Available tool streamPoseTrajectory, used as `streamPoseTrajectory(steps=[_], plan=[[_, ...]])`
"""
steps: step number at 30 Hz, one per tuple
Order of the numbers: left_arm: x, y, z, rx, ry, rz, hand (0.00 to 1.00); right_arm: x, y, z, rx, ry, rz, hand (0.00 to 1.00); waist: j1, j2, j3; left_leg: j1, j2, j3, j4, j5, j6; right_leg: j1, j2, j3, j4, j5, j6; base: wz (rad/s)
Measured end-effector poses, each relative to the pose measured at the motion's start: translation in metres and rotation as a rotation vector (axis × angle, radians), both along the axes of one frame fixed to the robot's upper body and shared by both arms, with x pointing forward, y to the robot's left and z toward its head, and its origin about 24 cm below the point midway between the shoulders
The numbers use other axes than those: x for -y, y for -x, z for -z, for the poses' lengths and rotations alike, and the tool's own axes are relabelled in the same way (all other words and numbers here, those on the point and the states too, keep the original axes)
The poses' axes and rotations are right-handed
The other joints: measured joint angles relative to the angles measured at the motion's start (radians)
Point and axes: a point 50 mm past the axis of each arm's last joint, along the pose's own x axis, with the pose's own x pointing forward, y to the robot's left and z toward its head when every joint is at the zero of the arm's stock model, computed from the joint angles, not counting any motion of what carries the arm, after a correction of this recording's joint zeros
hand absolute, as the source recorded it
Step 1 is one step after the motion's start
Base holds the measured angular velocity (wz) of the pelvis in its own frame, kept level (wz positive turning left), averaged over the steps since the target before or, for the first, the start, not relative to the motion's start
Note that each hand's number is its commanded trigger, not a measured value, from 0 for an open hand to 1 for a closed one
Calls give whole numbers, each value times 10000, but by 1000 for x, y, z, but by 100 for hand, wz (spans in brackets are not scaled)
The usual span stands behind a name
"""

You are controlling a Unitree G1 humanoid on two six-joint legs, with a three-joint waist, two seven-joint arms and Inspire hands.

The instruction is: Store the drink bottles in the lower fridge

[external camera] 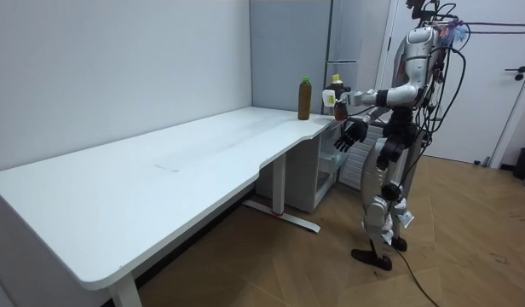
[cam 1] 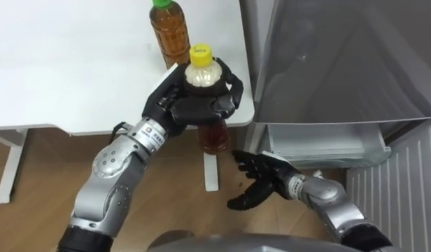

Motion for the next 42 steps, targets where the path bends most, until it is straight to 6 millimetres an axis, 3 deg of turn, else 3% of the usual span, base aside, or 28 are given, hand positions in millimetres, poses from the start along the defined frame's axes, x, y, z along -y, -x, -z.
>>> streamPoseTrajectory(steps=[9,14,20,36,42], plan=[[0,11,11,-367,-405,45,100,-15,-14,-25,865,-965,-922,0,66,-32,20,-203,0,-56,33,8,-6,-101,26,-5,18,-1,1,1],[2,12,12,-316,-832,300,100,-20,-10,-27,368,-2125,-1074,0,186,-39,20,-216,1,4,51,15,-3,-164,17,3,18,0,0,-2],[4,13,13,-338,-811,408,100,-24,-12,-44,564,-3501,-1383,0,283,-121,65,-233,8,14,137,15,-3,-153,19,-25,16,0,0,0],[7,19,23,-726,-854,1012,100,-20,-8,-44,-142,-4006,-1642,0,299,-161,92,-687,37,-164,495,-2,10,-376,43,-267,162,2,-3,3],[8,19,23,-682,-1009,1142,100,-20,-8,-44,-290,-4171,-1586,0,313,-99,45,-842,30,-255,587,-3,21,-450,53,-257,191,2,-4,0]])
